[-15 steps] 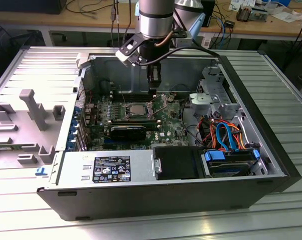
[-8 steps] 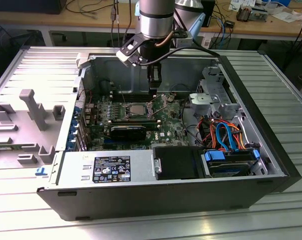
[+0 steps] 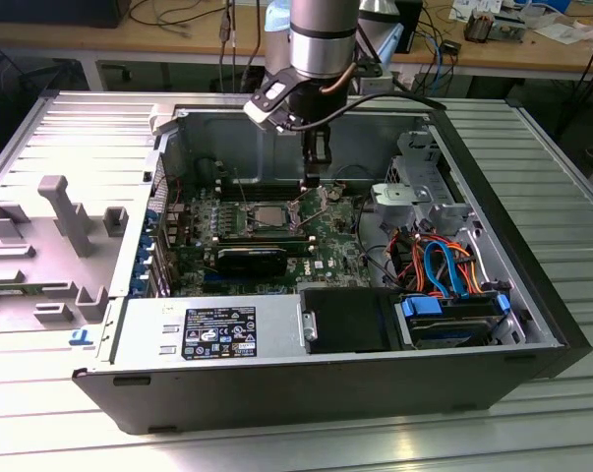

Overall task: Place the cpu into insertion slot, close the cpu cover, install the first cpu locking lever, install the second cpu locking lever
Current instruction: 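Close the cpu cover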

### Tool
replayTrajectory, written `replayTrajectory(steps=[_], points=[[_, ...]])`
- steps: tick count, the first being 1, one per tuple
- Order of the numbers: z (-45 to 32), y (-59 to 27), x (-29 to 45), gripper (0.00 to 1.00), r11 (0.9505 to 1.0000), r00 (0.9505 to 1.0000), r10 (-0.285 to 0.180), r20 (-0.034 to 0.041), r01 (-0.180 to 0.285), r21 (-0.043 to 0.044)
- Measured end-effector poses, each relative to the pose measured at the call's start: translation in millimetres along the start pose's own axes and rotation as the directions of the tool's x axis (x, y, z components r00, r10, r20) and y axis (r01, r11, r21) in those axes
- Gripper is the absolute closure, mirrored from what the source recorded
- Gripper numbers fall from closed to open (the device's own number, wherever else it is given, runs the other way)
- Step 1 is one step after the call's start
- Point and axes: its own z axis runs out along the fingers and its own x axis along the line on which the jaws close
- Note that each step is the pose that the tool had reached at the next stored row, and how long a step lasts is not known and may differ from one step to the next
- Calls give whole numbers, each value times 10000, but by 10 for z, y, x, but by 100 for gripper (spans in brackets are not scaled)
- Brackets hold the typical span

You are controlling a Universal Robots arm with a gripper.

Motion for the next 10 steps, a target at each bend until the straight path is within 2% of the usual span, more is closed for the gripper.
replayTrajectory(steps=[2, 5, 10], points=[[13, 46, 8, 89, 10000, 10000, 1, -1, -1, 1], [87, 123, 27, 89, 10000, 10000, -65, -2, 65, -4], [111, 222, 31, 89, 9997, 9997, -234, -6, 234, -14]])
